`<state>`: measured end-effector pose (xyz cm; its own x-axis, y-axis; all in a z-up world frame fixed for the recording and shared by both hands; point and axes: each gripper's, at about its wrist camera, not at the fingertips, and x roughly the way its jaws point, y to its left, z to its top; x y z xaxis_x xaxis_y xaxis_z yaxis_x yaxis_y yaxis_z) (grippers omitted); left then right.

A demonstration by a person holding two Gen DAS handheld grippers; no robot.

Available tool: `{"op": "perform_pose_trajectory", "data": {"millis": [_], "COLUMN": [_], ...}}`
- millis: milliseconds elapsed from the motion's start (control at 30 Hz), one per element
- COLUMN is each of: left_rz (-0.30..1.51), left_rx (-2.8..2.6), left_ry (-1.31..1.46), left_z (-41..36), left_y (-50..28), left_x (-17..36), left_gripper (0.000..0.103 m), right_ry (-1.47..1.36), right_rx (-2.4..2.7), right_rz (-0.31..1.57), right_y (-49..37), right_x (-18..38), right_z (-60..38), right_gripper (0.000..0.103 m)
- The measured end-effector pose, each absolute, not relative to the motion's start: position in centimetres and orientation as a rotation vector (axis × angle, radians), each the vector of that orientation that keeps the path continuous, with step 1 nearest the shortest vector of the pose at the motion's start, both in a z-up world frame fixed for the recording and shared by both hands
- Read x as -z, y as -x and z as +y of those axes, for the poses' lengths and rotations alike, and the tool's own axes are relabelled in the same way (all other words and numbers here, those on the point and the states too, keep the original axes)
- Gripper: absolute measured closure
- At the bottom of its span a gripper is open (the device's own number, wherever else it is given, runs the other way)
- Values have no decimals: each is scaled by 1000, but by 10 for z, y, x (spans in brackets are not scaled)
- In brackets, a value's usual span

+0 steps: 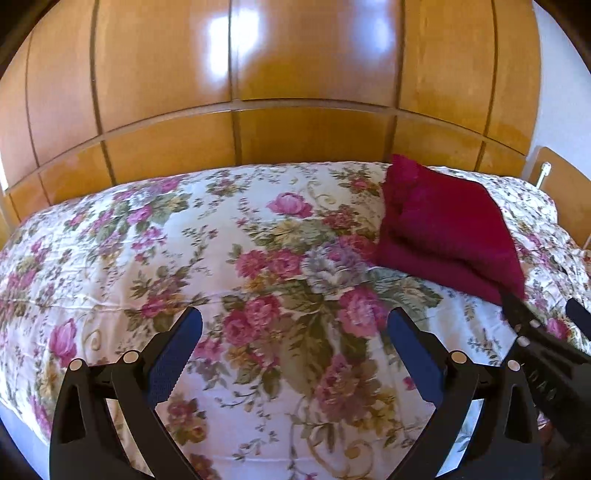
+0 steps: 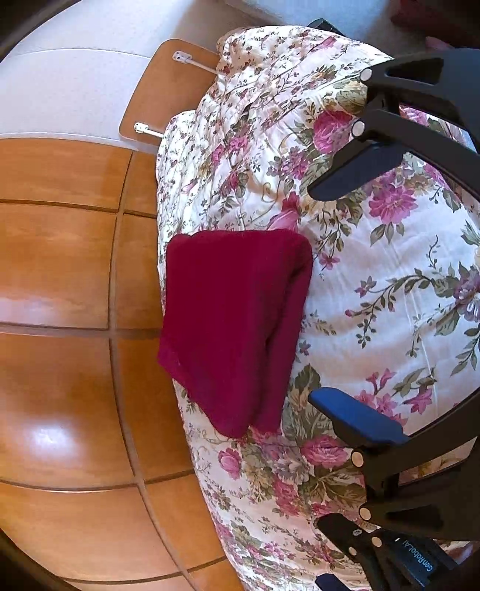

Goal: Fold small clothes

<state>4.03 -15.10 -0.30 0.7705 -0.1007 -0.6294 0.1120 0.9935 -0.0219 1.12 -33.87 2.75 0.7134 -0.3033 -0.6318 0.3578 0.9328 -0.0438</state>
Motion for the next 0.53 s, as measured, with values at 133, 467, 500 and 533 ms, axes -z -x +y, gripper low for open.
{"op": "perform_pose_trajectory", "data": {"millis": [133, 467, 500, 533], "left_rz": [642, 643, 654, 659], "left_rx": [129, 121, 124, 124], "left_ry": [-45, -57, -55, -56], "left_z": [-161, -165, -165, -165], "left_y": [-41, -39, -40, -40], "left_x": [0, 1, 3, 4], "left_gripper": [4, 4, 4, 4], "right_ry": [-94, -95, -95, -96], "right_rx": [379, 373, 373, 372], "right_rz": [703, 711, 713, 715], "right_y": [-11, -12, -12, -12], "right_x": [-24, -20, -19, -19], "right_z": [-344, -344, -345, -345], "right_gripper": [2, 2, 2, 2]}}
